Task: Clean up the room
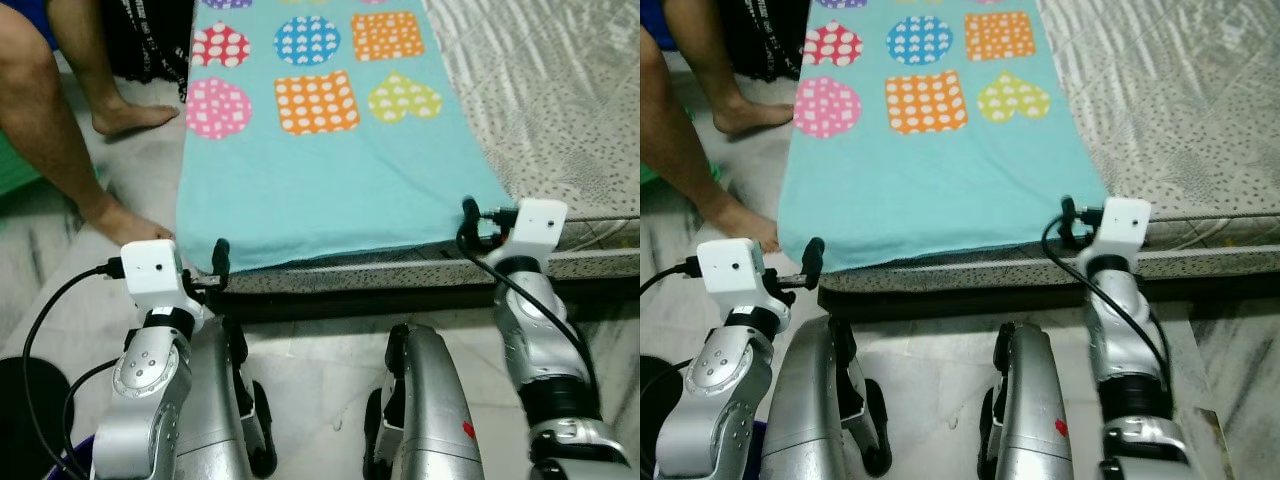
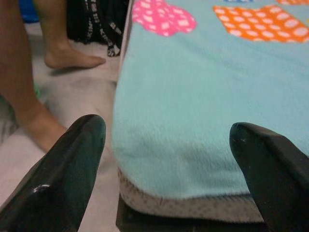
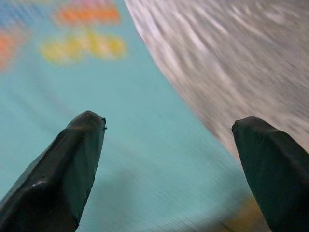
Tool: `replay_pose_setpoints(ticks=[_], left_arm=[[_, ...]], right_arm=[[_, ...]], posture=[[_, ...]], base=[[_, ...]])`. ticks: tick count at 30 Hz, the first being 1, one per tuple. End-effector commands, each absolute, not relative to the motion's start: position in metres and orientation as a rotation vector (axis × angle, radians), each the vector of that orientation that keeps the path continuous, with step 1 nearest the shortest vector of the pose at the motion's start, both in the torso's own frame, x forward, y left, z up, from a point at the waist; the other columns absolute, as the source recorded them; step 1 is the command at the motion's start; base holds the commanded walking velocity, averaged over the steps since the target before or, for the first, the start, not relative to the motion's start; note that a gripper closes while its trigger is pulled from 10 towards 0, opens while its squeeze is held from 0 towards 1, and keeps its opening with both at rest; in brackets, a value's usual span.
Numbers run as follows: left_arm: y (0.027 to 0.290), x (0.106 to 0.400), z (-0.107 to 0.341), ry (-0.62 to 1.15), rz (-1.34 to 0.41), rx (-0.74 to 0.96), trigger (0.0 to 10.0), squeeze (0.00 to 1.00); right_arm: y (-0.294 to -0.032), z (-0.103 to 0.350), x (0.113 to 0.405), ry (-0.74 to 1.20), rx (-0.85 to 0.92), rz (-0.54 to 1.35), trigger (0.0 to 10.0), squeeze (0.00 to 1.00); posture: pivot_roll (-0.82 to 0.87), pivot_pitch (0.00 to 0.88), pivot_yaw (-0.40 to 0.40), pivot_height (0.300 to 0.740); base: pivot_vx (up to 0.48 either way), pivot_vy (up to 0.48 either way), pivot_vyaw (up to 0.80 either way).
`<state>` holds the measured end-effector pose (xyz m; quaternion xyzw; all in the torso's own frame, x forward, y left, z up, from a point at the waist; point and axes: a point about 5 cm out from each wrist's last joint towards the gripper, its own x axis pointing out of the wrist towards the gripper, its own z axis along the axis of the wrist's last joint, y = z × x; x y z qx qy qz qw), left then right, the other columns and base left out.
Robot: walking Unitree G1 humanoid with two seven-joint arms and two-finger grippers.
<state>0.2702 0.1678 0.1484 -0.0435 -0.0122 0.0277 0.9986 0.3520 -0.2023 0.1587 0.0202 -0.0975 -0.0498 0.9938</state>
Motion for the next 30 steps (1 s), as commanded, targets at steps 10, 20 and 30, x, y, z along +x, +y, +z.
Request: replay_pose_setpoints(ticks=[10, 20, 30], left_arm=[[0.175, 0.29, 0.153, -0.079, 0.054, -0.082, 10.0, 0.0], [0.178, 0.299, 0.153, -0.109, 0.058, -0.076, 10.0, 0.0], [0.18, 0.305, 0.154, -0.13, 0.058, -0.073, 10.0, 0.0]], right_arm=[[-0.18, 0.183, 0.362, -0.249, 0.122, -0.016, 10.0, 0.0], [-0.177, 0.181, 0.366, -0.237, 0.125, -0.004, 10.0, 0.0], [-0.174, 0.18, 0.367, -0.237, 0.122, 0.001, 10.0, 0.0]], posture=[[0.08, 0.099, 0.009, 0.55], [0.07, 0.052, 0.01, 0.599], [0.07, 0.019, 0.014, 0.657]], base=[[0.0, 0.0, -0.33], [0.0, 0.0, 0.0], [0.0, 0.0, 0.0]])
